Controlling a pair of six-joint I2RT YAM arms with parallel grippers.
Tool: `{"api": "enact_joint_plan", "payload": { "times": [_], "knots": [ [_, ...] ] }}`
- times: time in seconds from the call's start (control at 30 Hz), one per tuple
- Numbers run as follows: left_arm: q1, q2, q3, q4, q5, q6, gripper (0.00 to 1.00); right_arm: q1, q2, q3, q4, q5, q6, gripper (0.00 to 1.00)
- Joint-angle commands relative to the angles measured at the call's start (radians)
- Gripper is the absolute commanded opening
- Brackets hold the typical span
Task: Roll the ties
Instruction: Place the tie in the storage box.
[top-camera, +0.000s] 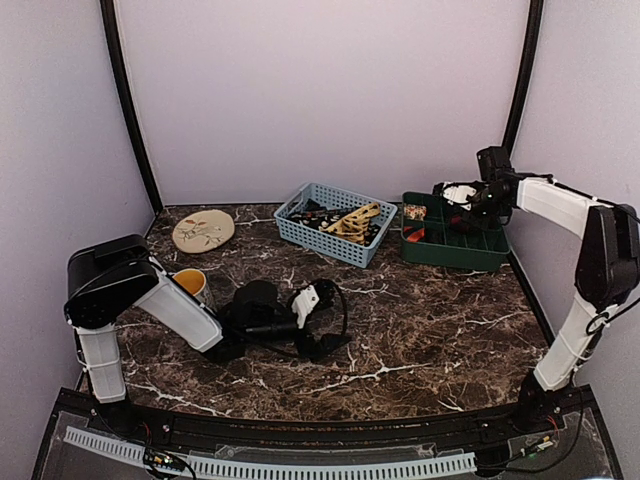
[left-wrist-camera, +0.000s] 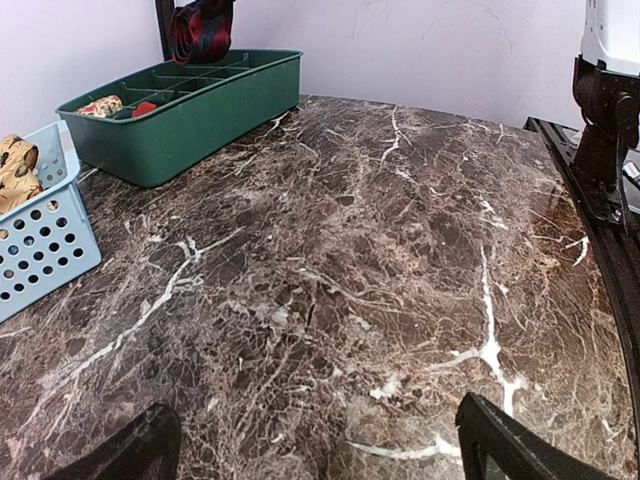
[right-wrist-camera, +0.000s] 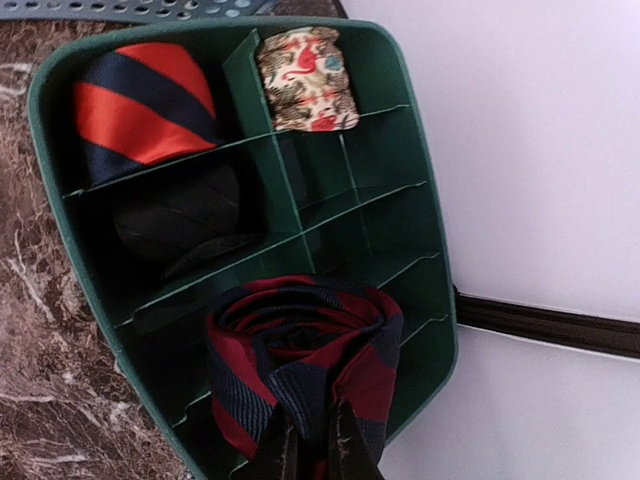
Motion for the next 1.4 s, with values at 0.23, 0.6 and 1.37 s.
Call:
{"api": "enact_joint_plan", "payload": {
  "times": [0.23,0.6,1.37],
  "knots": [
    [0.011,-0.044,-0.030,0.049,-0.007,-0.010,0.99,-0.020,0.119,-0.014,0.039,-0.093,-0.154,0.00],
    [0.021,-0.042,-0.027,0.042,-0.009,0.007,0.99,-0.042,0.250,0.022,0.023,-0.137,-0.171,0.00],
    [0.048,-0.108,-0.046,0.022,-0.013,-0.035,0.99,-0.020,-0.117,0.032,0.082,-0.250,0.105,0.98]
  ]
}}
